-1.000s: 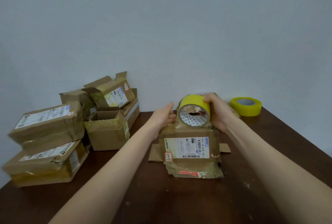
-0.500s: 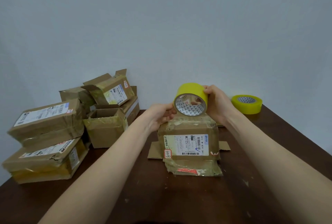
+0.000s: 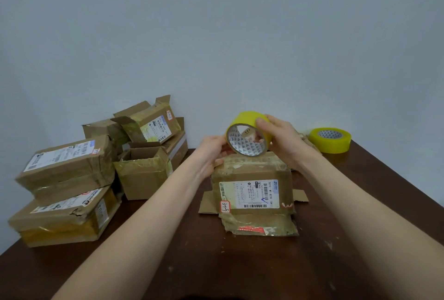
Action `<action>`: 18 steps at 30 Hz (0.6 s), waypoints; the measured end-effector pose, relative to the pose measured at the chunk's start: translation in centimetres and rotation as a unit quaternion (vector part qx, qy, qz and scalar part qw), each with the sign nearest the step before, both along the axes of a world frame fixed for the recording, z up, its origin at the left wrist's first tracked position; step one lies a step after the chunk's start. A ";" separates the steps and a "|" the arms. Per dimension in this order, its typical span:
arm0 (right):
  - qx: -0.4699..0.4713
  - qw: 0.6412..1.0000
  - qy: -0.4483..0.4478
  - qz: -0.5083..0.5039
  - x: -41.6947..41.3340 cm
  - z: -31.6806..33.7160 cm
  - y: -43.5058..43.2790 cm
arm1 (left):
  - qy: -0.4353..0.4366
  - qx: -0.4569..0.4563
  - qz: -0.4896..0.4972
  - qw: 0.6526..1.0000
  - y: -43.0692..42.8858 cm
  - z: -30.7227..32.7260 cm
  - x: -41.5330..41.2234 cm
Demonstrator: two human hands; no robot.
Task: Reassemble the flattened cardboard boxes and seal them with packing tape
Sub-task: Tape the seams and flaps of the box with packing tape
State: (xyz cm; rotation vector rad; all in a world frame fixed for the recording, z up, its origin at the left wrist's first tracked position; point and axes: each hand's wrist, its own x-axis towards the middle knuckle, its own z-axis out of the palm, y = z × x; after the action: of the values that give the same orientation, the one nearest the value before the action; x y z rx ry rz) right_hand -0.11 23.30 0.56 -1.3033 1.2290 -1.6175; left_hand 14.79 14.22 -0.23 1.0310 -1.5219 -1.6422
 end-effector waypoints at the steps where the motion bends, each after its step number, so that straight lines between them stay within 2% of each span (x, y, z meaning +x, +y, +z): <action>1: 0.003 0.999 0.053 -0.006 0.2 -0.2 0.2 | 0.005 -0.007 0.015 1.000 0.1 -0.1 -0.2; 3: 0.010 0.991 0.130 -0.039 0.4 -0.7 0.3 | 0.015 -0.024 0.033 0.999 0.0 -0.2 -0.3; 7: 0.001 0.980 0.170 -0.104 -0.5 -0.4 0.1 | -0.008 -0.096 0.097 0.991 -0.5 -0.7 -0.1; 13: 0.019 0.954 0.287 -0.086 -1.3 0.8 -0.9 | 0.024 -0.113 0.150 0.982 -0.5 -2.8 0.7; 18: 0.053 0.916 0.388 -0.082 -1.1 1.7 -1.7 | -0.004 -0.120 0.219 0.968 -2.0 -3.2 2.7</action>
State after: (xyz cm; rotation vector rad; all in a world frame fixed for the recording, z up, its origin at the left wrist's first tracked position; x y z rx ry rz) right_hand -1.16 21.60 2.26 -1.8957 1.8989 -1.1176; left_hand 17.52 12.20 -3.39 1.1405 -1.3376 -1.1213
